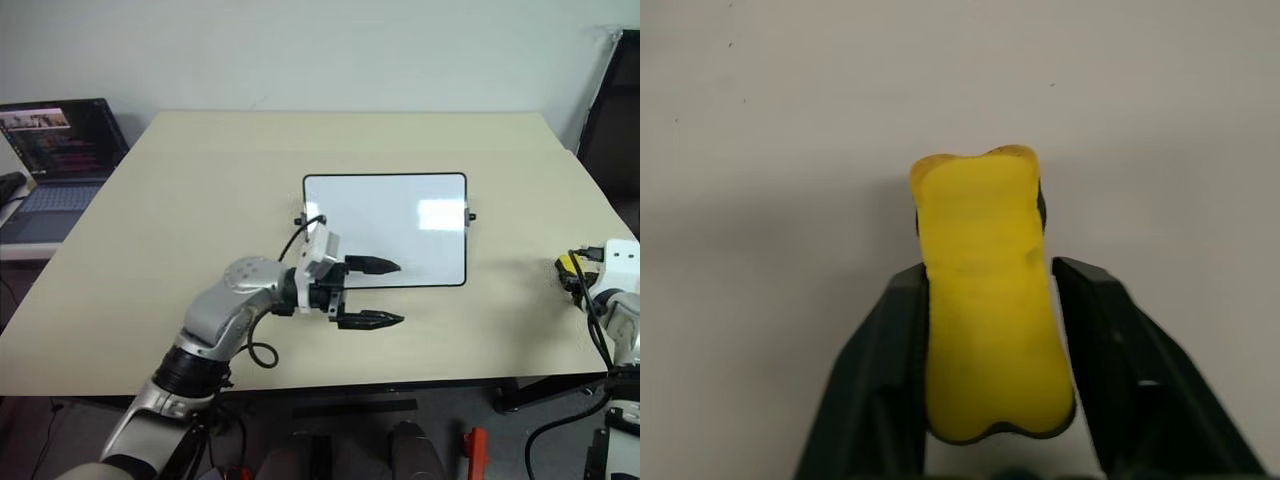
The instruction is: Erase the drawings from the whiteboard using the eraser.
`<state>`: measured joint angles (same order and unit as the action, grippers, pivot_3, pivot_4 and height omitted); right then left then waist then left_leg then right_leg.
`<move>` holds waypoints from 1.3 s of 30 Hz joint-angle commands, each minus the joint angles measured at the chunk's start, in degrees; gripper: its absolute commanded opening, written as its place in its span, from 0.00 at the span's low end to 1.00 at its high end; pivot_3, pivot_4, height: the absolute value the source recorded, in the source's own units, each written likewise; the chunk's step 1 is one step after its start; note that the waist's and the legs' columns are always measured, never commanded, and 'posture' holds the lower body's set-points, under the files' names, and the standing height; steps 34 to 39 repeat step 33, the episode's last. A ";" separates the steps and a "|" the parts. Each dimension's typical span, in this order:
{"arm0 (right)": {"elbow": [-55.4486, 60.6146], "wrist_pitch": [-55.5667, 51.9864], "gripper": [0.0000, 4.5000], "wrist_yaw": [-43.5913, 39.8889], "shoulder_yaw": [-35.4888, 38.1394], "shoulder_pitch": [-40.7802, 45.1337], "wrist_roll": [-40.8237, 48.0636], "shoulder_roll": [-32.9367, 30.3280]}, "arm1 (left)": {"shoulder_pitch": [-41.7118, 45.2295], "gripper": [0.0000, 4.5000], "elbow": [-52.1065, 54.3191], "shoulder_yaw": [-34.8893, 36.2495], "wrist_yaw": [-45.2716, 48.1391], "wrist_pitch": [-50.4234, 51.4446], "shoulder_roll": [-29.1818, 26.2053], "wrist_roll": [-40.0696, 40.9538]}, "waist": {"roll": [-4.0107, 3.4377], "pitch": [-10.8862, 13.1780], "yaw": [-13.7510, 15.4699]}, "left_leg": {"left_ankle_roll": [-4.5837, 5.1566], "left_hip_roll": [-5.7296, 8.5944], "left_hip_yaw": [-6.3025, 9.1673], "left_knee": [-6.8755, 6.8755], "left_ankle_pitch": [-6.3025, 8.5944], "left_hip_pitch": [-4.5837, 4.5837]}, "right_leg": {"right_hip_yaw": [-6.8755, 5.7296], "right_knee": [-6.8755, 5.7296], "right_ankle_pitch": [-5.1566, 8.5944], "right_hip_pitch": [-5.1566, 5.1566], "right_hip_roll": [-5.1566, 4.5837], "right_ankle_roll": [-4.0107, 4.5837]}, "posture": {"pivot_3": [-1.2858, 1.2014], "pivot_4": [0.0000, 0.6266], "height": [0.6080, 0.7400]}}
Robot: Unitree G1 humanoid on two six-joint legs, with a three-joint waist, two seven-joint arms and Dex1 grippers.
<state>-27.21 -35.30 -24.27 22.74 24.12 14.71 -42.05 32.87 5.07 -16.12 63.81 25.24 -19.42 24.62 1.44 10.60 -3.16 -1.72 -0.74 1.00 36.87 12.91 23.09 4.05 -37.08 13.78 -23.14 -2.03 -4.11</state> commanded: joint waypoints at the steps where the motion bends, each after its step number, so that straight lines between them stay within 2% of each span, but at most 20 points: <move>1: -0.28 1.22 0.68 -1.35 -0.11 2.10 0.15 -1.65 | -0.35 1.00 3.35 1.46 -1.26 0.54 -0.76 0.62 | 0.00 0.00 -0.04 | 0.00 0.00 0.00 0.00 0.00 0.01 | 0.01 0.01 -0.01 0.00 0.00 0.03 | 0.52 0.24 1.00; 5: 1.09 0.98 0.99 -2.00 -0.57 2.92 0.00 -2.56 | -1.21 1.00 4.35 2.66 -2.69 0.88 -2.02 0.66 | 0.00 0.00 -0.05 | 0.00 0.00 -0.01 -0.01 0.00 0.00 | 0.02 0.01 -0.02 -0.01 0.00 0.03 | 0.52 0.24 1.00; 6: 2.74 1.57 1.00 -2.14 -0.59 2.88 -0.12 -2.93 | -1.24 1.00 4.24 3.35 -3.44 0.68 -2.28 0.50 | -0.01 0.00 -0.04 | 0.00 0.00 0.00 -0.01 0.00 0.00 | 0.01 0.01 -0.02 -0.01 0.00 0.03 | 0.52 0.24 1.00; 9: 11.07 5.15 1.00 -1.25 0.82 3.52 1.57 -1.00 | -1.67 1.00 2.58 8.51 -8.07 -1.61 -3.14 -0.19 | -0.05 0.03 -0.24 | 0.00 -0.01 -0.01 -0.01 0.00 0.00 | 0.03 0.00 0.01 -0.03 0.00 -0.02 | 0.52 0.24 1.00; 12: 14.48 12.04 1.00 2.10 -1.17 4.13 1.37 6.50 | -2.54 1.00 -1.95 16.33 -18.15 -7.16 -2.41 -3.20 | -0.04 0.02 -0.44 | 0.00 -0.06 0.00 -0.02 0.00 -0.04 | 0.03 -0.01 0.04 -0.03 0.05 -0.08 | 0.52 0.24 1.00; 14: 11.18 21.18 1.00 4.40 -4.18 3.89 -2.86 10.38 | -2.62 1.00 -4.67 22.46 -25.98 -8.86 -0.80 -3.01 | 0.01 -0.01 -0.47 | 0.00 -0.11 0.04 -0.02 0.00 -0.10 | 0.03 -0.04 0.03 0.00 0.12 -0.07 | 0.52 0.24 1.00; 17: 3.75 30.61 1.00 6.24 -5.21 4.19 -5.65 12.76 | -2.11 1.00 -8.25 26.85 -33.33 -10.86 -0.07 -4.77 | 0.03 0.00 0.12 | -0.01 -0.07 0.02 0.00 0.00 -0.04 | 0.01 -0.03 -0.03 -0.02 0.06 -0.03 | 0.52 0.24 1.00; 20: -0.93 35.90 1.00 7.67 -5.06 4.78 -6.07 13.96 | -2.12 1.00 -13.90 27.85 -37.85 -15.73 -0.12 -8.61 | 0.02 0.01 1.35 | -0.02 0.06 -0.02 0.00 0.01 0.10 | -0.04 0.10 -0.14 -0.04 -0.14 0.07 | 0.52 0.24 1.00; 24: -3.86 39.55 1.00 7.92 -5.40 5.40 -5.95 14.39 | -2.23 1.00 -20.88 27.40 -43.43 -21.46 2.26 -12.65 | 0.02 0.00 1.63 | -0.04 0.10 -0.02 0.04 0.02 0.21 | -0.07 0.17 -0.17 -0.07 -0.22 0.02 | 0.52 0.24 1.00; 30: -5.74 42.10 1.00 7.89 -6.53 4.61 -5.95 16.71 | -3.24 1.00 -27.93 25.10 -44.29 -26.53 5.75 -14.74 | 0.02 0.00 1.31 | -0.05 0.06 0.02 0.01 0.03 0.17 | -0.10 0.10 -0.17 -0.07 -0.16 0.03 | 0.52 0.24 1.00; 39: -5.42 43.04 1.00 8.73 -5.96 3.89 -5.71 17.48 | -4.01 1.00 -29.10 24.24 -43.88 -27.48 6.86 -14.89 | 0.02 0.00 1.12 | -0.05 0.06 -0.01 0.01 0.03 0.17 | -0.07 0.10 -0.17 -0.07 -0.16 0.03 | 0.52 0.24 1.00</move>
